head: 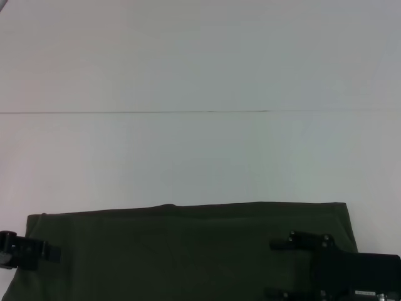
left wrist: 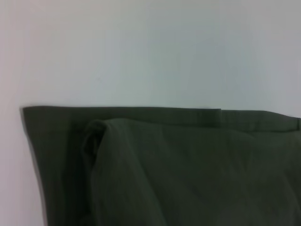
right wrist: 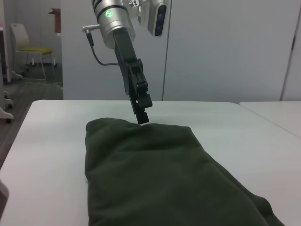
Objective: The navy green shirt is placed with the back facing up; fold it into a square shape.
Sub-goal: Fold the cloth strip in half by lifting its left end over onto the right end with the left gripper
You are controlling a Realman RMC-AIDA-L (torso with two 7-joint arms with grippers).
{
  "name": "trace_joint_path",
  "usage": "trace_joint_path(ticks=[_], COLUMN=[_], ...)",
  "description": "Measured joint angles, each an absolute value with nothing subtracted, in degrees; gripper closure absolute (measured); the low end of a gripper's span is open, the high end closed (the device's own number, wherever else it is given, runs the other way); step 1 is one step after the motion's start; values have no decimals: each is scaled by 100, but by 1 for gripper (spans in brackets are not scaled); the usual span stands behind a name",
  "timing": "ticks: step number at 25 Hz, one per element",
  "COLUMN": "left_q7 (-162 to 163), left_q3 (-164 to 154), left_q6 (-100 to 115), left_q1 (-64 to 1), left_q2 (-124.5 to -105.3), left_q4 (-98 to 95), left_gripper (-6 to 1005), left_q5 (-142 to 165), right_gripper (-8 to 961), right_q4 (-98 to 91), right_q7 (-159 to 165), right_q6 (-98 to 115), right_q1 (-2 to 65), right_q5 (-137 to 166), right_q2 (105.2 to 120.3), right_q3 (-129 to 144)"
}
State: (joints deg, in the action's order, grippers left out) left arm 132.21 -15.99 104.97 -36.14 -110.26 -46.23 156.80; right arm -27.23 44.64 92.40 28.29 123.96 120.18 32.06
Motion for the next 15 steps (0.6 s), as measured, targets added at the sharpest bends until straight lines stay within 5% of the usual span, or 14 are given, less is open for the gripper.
trace_joint_path(ticks=[15], left_q7=[13298], left_q3=[-1657], left_q6=[9950], left_q1=[-3523], left_q2=[-11061], left_q4=[-4446], left_gripper=[207], left_q5=[16197], right_gripper=[133], right_q4=[-2663], right_q7=[4479], right_q6=[9193], right_q1=[2857], right_q5=[12376], right_q2=[12006], right_q3=[3169])
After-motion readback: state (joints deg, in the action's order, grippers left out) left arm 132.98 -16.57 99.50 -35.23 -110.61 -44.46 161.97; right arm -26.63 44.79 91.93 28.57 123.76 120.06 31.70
